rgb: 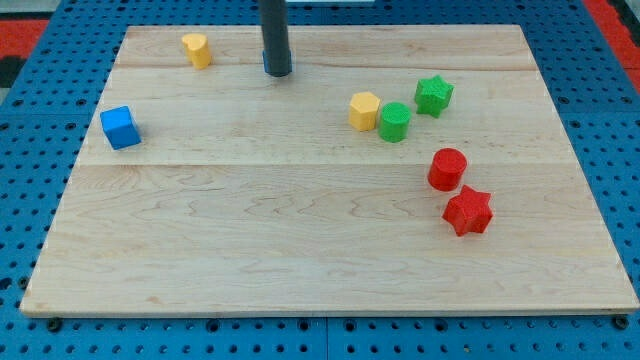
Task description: Move the blue triangle a bit up and right
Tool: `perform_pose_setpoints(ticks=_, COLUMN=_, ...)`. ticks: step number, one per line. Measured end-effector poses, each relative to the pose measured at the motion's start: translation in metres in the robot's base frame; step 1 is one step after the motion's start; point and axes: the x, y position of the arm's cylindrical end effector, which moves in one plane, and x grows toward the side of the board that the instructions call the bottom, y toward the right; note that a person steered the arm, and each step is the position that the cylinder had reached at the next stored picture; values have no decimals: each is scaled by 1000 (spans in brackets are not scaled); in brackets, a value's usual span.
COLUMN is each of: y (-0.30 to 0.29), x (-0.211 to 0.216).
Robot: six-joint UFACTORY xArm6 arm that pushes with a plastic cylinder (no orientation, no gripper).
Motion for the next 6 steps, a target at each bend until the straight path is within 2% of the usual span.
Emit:
perform_pose_setpoints(ticks=1, y=-68, x=-4)
perform_pose_setpoints(ticks=2, y=-81, x=-13)
perform_pose_setpoints(ticks=4, y=-1, x=-16)
perform_pose_setpoints(ticks=6, y=3, x=-23)
